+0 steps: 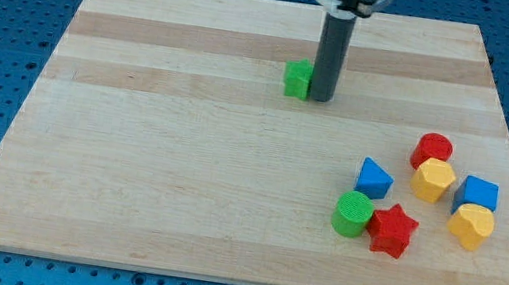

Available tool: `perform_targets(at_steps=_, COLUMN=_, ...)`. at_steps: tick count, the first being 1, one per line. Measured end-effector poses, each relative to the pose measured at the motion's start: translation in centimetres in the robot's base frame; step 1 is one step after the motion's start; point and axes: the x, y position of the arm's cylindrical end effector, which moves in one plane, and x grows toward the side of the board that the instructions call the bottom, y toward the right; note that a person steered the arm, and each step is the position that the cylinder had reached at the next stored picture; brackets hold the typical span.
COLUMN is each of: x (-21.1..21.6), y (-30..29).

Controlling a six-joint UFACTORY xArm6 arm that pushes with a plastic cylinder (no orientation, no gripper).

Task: Push the green star to the top left corner of the board

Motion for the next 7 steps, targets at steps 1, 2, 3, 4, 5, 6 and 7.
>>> perform_targets(at_steps=1, x=0.0, y=-1.7)
perform_targets(at_steps=2, x=-0.1, y=-3.2)
perform_targets(at_steps=3, x=-0.1, y=-5.2)
perform_targets(at_steps=4, x=-0.5, y=-6.2)
perform_targets(at_steps=5, x=-1.4, y=-5.1)
perform_targets(at_steps=6, x=-2.9, y=-3.5)
perform_targets(at_steps=7, x=-4.7, y=-3.3)
